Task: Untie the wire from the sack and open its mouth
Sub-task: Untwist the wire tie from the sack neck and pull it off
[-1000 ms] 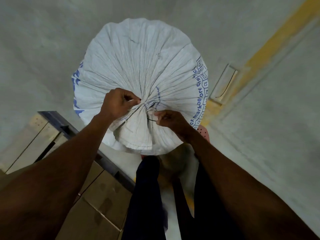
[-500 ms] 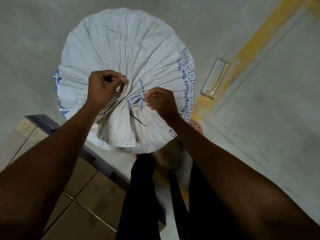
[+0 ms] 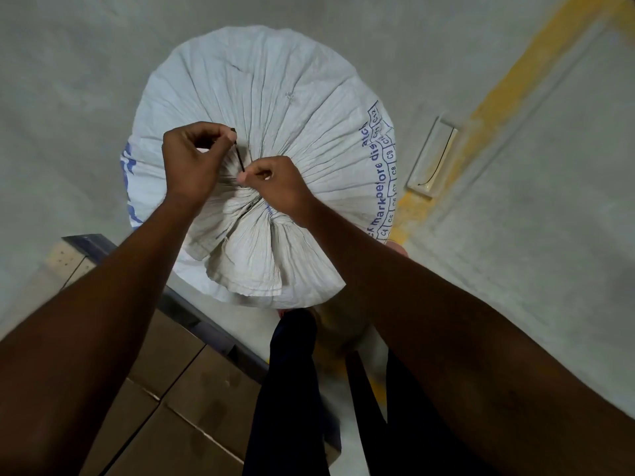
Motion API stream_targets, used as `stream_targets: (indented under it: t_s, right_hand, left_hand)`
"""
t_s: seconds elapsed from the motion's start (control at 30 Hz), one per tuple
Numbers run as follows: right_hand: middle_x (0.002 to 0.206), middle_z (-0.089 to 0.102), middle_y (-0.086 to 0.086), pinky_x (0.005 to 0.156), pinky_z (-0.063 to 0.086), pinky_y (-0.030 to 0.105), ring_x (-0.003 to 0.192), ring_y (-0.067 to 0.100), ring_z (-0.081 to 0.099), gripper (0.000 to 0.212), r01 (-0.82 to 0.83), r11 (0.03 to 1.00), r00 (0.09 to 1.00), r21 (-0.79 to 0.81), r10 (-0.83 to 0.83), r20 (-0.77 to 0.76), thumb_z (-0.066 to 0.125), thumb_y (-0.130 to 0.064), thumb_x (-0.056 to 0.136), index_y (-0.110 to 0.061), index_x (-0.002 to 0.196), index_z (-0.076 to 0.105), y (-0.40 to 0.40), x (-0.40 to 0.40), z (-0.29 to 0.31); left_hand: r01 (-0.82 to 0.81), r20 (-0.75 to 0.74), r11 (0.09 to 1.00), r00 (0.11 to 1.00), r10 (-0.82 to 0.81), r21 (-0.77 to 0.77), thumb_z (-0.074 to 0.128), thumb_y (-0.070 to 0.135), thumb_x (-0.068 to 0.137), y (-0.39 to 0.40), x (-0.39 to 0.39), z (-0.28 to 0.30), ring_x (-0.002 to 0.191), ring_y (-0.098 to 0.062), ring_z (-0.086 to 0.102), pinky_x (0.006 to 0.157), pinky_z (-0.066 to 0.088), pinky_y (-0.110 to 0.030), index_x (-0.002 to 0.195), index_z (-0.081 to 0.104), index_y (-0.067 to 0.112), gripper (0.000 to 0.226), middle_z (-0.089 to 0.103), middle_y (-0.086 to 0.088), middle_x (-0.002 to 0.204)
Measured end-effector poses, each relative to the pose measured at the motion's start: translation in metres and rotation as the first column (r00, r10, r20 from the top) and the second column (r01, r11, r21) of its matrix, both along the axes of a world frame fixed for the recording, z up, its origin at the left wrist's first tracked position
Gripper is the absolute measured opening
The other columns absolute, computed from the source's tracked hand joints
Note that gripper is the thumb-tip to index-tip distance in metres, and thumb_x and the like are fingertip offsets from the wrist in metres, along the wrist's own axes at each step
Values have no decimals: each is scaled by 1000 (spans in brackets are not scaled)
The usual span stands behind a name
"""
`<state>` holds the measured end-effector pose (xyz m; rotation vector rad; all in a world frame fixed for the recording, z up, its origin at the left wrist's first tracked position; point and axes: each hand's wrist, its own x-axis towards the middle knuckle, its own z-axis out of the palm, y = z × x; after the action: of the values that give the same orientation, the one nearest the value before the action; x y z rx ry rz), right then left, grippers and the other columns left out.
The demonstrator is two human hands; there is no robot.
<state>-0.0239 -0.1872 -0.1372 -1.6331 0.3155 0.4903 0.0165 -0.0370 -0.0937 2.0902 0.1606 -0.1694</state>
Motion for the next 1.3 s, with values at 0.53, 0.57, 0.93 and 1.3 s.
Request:
stream_targets:
  t_s: [0.53, 0.57, 0.93, 1.3]
  right_hand:
    - [122, 75, 3, 74, 47, 29, 85, 18, 64, 26, 360, 663, 929, 657, -189, -318, 51, -11, 102, -12, 121, 69, -130, -29, 29]
    - [118, 75, 0, 75, 47, 29, 85, 16, 63, 25, 412, 680, 909, 606, -264, -321, 54, -12, 101, -13, 121, 69, -131, -30, 26]
    - [76, 79, 1, 62, 61, 38, 63, 14, 72, 20, 659, 717, 727, -226, -685, -53, 62, -11, 85, -18, 98, 75, -218, -16, -10]
    - [120, 71, 10, 75, 24, 6, 117, 30, 62, 11, 396, 603, 849, -692, -528, 27, 67, -26, 91, -20, 90, 77, -450, -31, -204]
  left_hand:
    - [-139, -55, 978, 987, 149, 152, 72, 39, 80, -67, 16, -13, 83, -5, 77, 82, 59, -28, 87, 83, 22, 22, 81, 7, 89]
    - [-118, -45, 980, 991, 126, 161, 71, 39, 79, -76, 16, -14, 83, -3, 76, 82, 58, -26, 85, 81, 23, 19, 81, 8, 93]
    - [244, -55, 957, 970, -238, 156, 73, 36, 80, -214, 3, -25, 113, -10, 72, 98, 54, -28, 83, 77, 35, 6, 76, 7, 127]
    - [459, -199, 835, 887, -416, 304, 80, 28, 91, -458, 9, -232, 156, -25, 37, 125, 29, -38, 99, 82, 23, 10, 49, -6, 163]
